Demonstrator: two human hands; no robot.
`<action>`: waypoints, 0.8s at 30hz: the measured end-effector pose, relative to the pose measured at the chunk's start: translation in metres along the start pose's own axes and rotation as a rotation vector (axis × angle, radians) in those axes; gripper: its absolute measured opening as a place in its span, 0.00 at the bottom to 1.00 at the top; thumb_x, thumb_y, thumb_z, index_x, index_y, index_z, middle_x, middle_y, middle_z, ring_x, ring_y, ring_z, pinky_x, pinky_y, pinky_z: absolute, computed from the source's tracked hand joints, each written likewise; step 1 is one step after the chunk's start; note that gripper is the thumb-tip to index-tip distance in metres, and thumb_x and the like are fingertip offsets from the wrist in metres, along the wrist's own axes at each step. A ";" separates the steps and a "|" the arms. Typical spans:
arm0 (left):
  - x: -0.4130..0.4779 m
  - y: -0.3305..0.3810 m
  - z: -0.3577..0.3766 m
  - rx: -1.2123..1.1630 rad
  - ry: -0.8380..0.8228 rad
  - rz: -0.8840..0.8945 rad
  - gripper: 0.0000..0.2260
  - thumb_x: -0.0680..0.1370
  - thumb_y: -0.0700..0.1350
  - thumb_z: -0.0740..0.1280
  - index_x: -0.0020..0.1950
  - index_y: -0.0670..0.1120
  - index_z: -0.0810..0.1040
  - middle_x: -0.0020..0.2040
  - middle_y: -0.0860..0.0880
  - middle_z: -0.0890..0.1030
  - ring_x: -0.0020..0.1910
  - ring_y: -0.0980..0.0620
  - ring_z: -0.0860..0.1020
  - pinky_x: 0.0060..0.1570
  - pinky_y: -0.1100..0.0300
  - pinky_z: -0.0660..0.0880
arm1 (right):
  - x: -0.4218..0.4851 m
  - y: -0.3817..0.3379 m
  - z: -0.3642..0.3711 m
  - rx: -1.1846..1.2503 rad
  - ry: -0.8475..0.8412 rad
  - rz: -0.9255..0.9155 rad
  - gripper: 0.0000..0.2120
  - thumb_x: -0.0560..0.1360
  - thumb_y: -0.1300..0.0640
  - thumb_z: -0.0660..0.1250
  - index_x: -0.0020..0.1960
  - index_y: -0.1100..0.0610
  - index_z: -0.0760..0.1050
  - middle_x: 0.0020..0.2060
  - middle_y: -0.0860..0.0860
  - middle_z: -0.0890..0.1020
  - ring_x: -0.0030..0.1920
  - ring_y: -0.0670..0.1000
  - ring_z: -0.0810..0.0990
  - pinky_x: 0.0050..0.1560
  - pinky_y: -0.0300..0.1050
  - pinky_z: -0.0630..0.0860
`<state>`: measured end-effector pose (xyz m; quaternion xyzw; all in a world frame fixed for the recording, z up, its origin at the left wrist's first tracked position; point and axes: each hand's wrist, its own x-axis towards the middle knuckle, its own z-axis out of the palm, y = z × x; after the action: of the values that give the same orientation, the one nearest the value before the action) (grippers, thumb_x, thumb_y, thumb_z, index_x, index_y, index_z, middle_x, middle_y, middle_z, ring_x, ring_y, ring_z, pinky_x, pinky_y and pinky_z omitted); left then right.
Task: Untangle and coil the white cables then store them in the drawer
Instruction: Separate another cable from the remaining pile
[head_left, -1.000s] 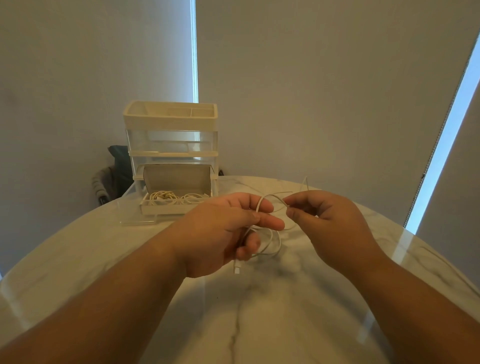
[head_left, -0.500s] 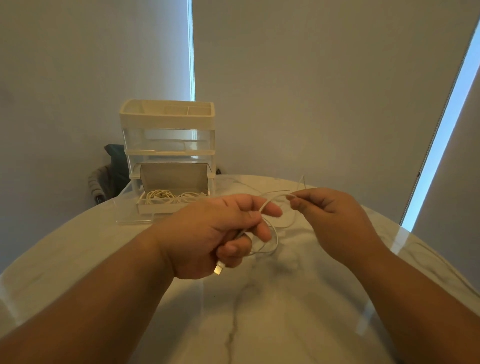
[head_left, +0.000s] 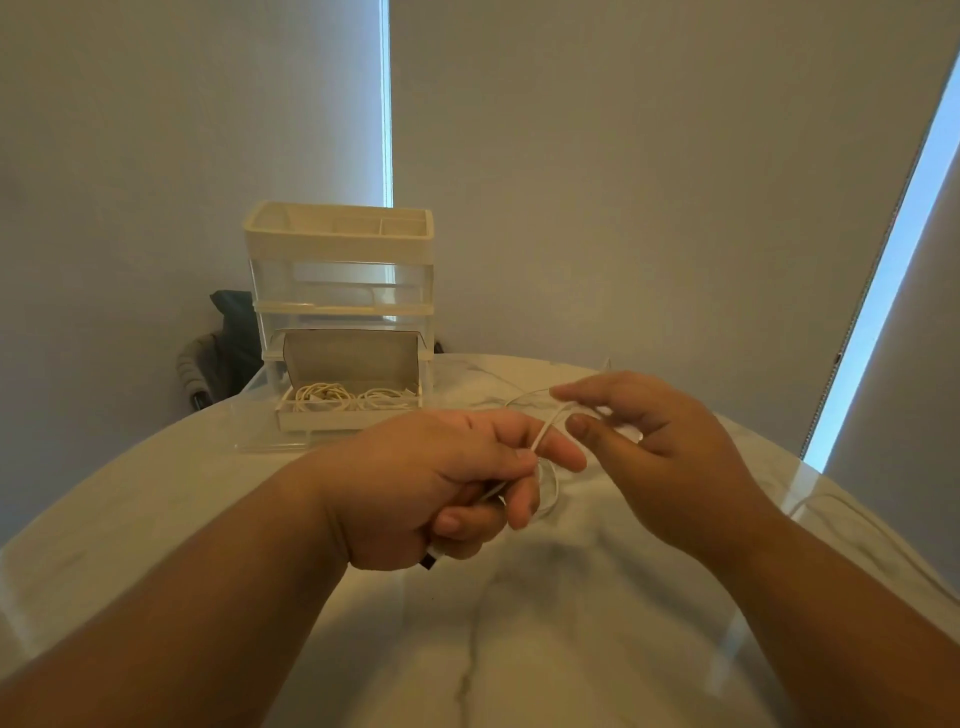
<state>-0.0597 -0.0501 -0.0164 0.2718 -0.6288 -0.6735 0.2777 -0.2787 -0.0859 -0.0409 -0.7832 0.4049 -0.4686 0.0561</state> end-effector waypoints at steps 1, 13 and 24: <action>0.000 -0.001 0.000 -0.004 -0.004 -0.010 0.12 0.80 0.40 0.58 0.57 0.42 0.79 0.34 0.45 0.77 0.23 0.56 0.70 0.26 0.63 0.64 | -0.001 -0.002 0.002 0.049 -0.027 0.013 0.09 0.78 0.56 0.69 0.53 0.45 0.84 0.47 0.34 0.83 0.51 0.36 0.80 0.50 0.24 0.70; 0.004 -0.002 0.007 -0.129 0.002 0.034 0.12 0.82 0.41 0.56 0.60 0.40 0.75 0.45 0.42 0.85 0.23 0.57 0.72 0.28 0.64 0.70 | -0.002 0.003 0.018 0.258 -0.195 0.139 0.09 0.80 0.56 0.65 0.47 0.45 0.83 0.41 0.39 0.84 0.45 0.41 0.81 0.46 0.32 0.74; 0.006 0.005 0.010 -0.412 0.208 0.301 0.14 0.76 0.40 0.60 0.58 0.41 0.80 0.52 0.39 0.84 0.44 0.45 0.85 0.47 0.50 0.82 | -0.009 -0.005 0.027 0.287 -0.290 0.216 0.10 0.80 0.46 0.63 0.44 0.42 0.82 0.37 0.45 0.83 0.36 0.45 0.78 0.43 0.47 0.77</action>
<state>-0.0710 -0.0477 -0.0105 0.1806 -0.4799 -0.7069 0.4872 -0.2567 -0.0847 -0.0594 -0.7784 0.4033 -0.3953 0.2742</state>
